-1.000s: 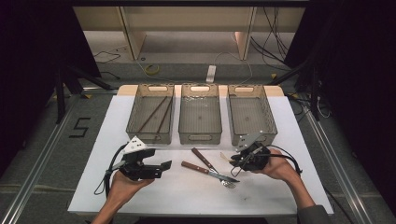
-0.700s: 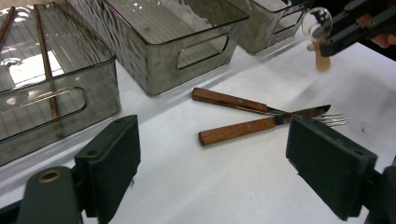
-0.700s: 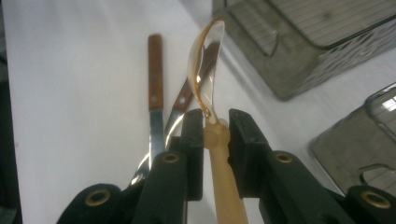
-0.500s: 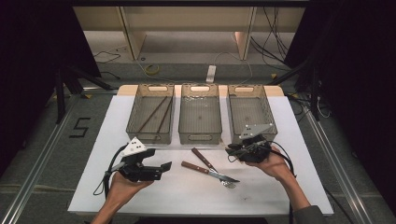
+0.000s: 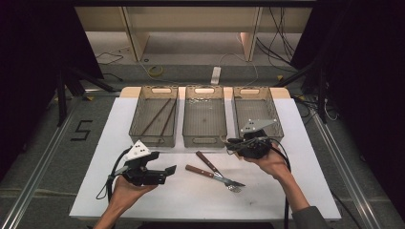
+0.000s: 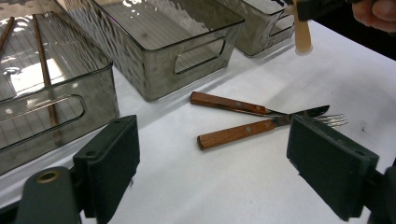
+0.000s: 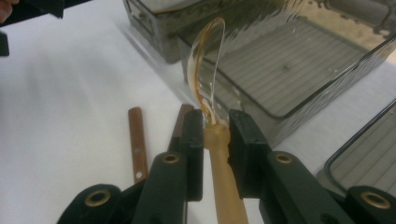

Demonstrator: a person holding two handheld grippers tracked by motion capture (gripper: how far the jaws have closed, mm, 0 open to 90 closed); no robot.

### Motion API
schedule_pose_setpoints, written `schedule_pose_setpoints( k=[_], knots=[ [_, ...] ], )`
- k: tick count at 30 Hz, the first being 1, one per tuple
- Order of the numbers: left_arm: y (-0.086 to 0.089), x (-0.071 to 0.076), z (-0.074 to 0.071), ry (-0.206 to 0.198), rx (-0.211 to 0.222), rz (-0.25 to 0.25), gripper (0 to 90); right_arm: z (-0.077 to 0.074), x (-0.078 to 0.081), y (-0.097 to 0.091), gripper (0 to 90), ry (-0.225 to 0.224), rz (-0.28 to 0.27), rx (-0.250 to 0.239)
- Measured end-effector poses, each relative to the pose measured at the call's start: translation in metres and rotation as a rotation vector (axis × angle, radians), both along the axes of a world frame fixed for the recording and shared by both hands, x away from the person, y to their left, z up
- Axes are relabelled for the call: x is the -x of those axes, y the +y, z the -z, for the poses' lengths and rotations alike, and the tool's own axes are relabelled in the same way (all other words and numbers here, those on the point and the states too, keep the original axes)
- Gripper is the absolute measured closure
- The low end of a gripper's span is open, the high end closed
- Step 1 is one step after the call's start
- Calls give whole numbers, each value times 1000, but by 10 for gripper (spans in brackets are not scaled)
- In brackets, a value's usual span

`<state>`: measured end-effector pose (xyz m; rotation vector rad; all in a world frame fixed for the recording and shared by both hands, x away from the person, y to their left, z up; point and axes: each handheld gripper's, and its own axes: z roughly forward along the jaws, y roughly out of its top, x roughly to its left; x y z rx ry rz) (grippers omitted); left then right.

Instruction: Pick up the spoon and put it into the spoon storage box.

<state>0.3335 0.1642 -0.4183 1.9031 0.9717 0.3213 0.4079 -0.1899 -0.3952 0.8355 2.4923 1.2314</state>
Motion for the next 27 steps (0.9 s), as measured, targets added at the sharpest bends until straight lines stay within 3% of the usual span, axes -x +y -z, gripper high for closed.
schedule_pose_setpoints(
  k=[14, 27],
  knots=[
    [-1, 0, 0, -2, 3, 3, 167, -27, -27, 22, 771, 0, 48, -44],
    [-1, 0, 0, -2, -1, 11, 164, -46, -60, 51, 770, 10, 70, -42]
  ],
)
